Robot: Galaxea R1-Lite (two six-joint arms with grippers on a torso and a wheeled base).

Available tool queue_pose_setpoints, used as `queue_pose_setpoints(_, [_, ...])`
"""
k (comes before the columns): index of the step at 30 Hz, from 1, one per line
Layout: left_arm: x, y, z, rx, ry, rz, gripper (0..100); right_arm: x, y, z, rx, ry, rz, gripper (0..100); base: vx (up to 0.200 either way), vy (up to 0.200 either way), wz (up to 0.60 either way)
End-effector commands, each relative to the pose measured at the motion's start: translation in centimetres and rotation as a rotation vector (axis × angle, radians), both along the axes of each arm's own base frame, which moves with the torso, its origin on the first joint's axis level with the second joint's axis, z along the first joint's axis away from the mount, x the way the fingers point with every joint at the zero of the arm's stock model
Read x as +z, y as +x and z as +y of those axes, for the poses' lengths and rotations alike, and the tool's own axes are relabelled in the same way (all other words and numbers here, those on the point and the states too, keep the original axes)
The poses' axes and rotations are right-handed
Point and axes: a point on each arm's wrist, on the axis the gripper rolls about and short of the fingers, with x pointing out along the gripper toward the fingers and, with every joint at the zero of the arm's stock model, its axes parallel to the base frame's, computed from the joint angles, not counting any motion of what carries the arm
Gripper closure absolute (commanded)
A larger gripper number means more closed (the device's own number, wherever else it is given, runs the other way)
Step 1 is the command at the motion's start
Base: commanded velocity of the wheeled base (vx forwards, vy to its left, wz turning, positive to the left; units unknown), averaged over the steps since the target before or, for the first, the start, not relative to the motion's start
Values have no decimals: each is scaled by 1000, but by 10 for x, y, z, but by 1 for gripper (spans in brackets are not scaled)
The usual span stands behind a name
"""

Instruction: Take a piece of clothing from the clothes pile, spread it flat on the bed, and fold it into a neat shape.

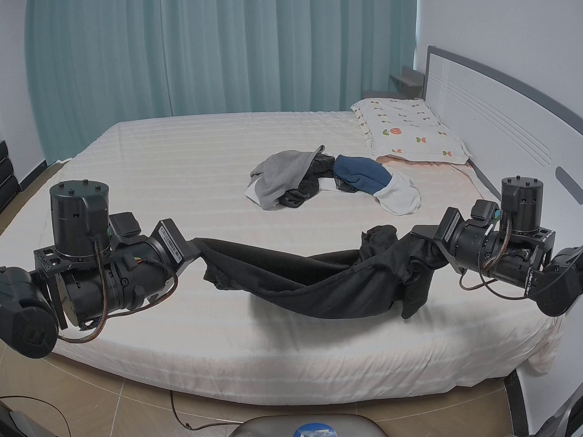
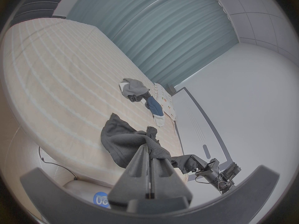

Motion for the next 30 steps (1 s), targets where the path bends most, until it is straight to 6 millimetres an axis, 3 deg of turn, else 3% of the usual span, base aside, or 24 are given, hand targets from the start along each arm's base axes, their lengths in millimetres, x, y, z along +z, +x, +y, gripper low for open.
queue_pose_setpoints(1, [0, 0, 0, 0, -1, -2, 100, 2, 1, 2, -19, 0, -21, 100, 0, 200, 0])
queue_pose_setpoints(9, [2, 0, 2, 8, -4, -9, 100, 4, 5, 4, -93, -6, -87, 100, 0, 200, 0])
queue_pose_setpoints(30, [13, -3, 11, 33, -19, -46, 100, 12, 3, 5, -86, 15, -147, 100, 0, 200, 0])
